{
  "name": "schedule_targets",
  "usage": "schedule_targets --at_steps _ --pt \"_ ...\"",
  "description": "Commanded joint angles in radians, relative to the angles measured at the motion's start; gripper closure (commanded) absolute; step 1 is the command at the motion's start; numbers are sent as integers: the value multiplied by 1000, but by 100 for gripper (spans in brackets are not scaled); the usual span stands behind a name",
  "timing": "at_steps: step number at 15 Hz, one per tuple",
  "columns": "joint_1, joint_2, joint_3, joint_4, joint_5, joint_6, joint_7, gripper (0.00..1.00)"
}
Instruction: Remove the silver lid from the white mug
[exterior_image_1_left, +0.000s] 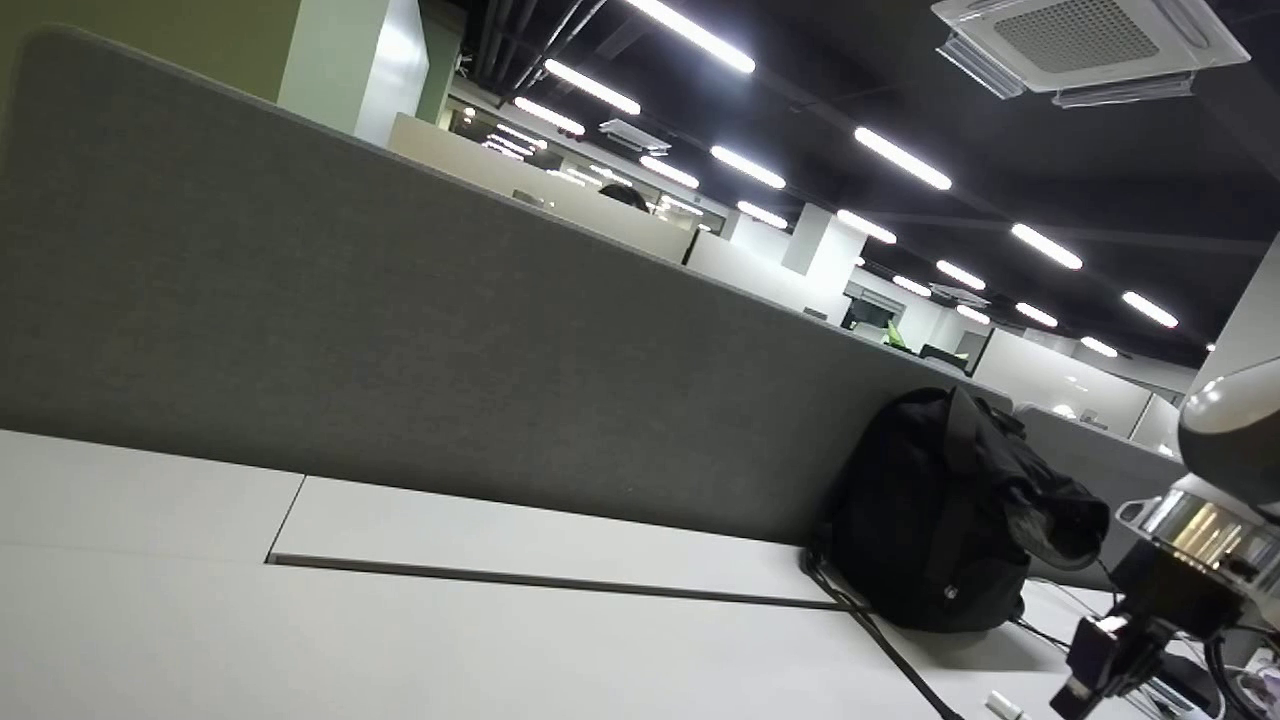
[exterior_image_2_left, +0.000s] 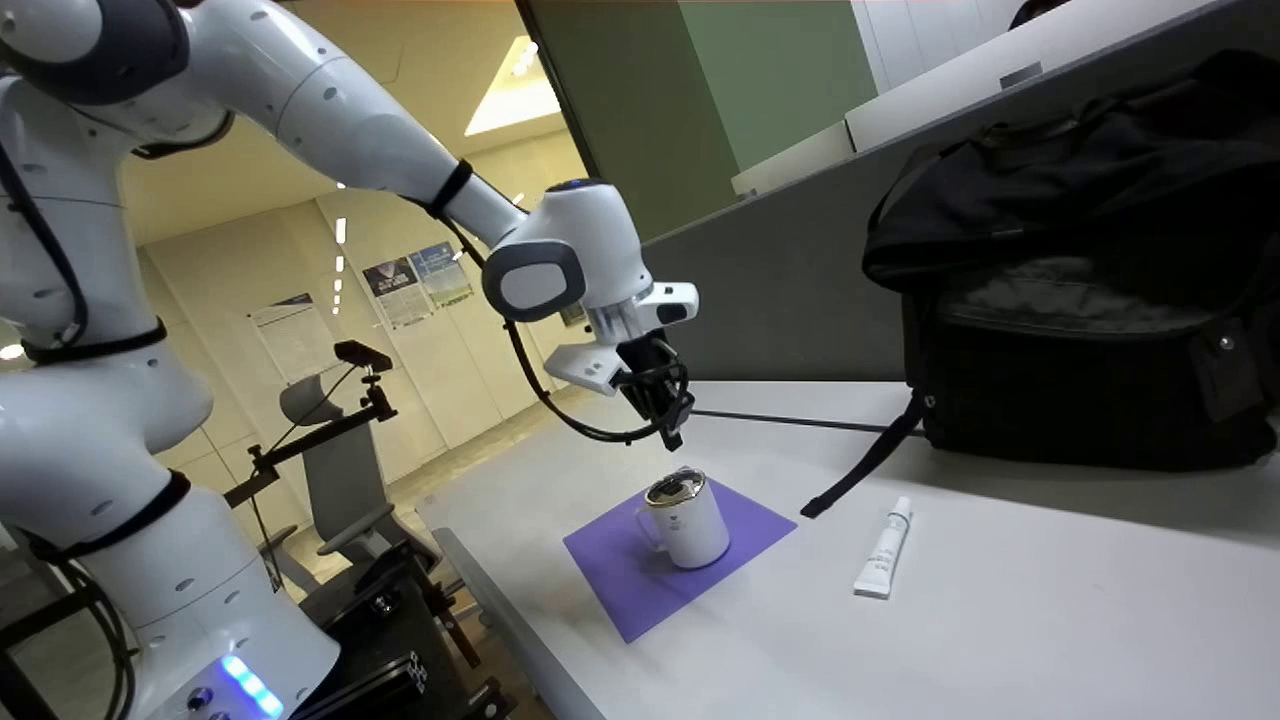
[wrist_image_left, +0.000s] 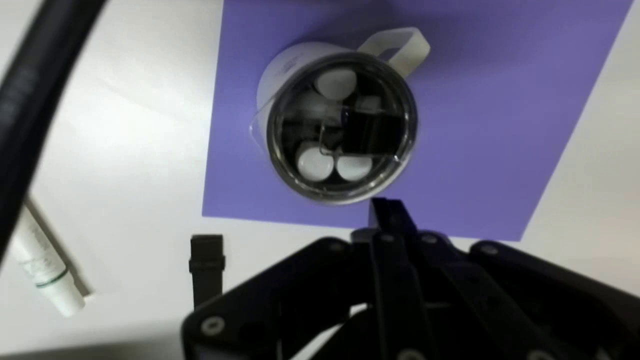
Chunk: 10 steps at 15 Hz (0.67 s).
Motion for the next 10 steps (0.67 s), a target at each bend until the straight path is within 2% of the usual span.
schedule_targets --at_steps 1,3,10 --pt "6 -146 1 12 74 -141 -79 100" --pt "55 -214 -41 32 78 -201 -77 100" --pt "232 -396 -147 89 -52 -267 32 100"
